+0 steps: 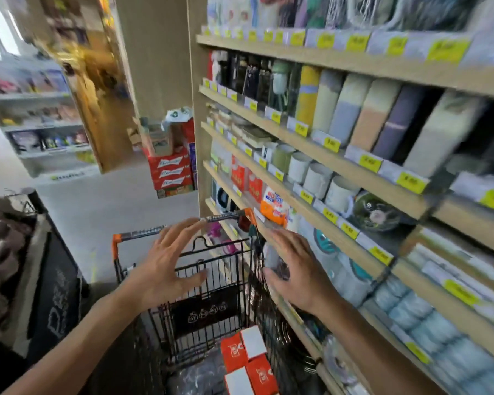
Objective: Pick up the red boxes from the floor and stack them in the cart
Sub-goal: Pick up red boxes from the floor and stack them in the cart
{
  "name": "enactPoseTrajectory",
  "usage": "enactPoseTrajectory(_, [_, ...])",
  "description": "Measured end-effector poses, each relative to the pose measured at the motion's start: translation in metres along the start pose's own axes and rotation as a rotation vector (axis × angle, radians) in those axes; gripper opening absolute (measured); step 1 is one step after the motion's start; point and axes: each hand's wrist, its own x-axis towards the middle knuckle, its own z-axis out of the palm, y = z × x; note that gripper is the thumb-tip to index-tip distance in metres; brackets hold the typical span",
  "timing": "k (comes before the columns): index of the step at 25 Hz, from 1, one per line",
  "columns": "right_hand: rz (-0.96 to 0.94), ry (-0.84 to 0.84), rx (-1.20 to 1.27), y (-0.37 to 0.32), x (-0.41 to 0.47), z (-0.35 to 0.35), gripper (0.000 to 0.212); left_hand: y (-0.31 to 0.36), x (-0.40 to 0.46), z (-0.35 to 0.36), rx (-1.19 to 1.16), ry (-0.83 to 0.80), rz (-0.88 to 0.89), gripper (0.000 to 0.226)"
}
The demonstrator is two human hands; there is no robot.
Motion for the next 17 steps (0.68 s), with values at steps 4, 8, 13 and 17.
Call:
enactPoseTrajectory(4, [0.026, 0.056, -0.119, -0.031, -0.038, -0.045, 0.072, 0.018, -0.011, -0.023, -0.019, -0.016, 0.112, 0.087])
enactPoseTrajectory(8, [0.15, 0.097, -0.217, -0.052, -0.107, -0.082, 0.07, 0.052, -0.017, -0.019, -0.092, -0.035, 0.302, 0.084])
enactPoseTrajectory(13, [0.347, 0.125, -0.334, -0.063, -0.22, -0.135, 0.072, 0.139, -0.014, 0.017, -0.222, -0.129, 0.548, 0.084])
enactPoseTrajectory(17, [0.52, 0.205, -0.408, -0.064, -0.322, -0.191, 0.072, 0.241, -0.025, 0.052, -0.274, -0.229, 0.764, 0.08])
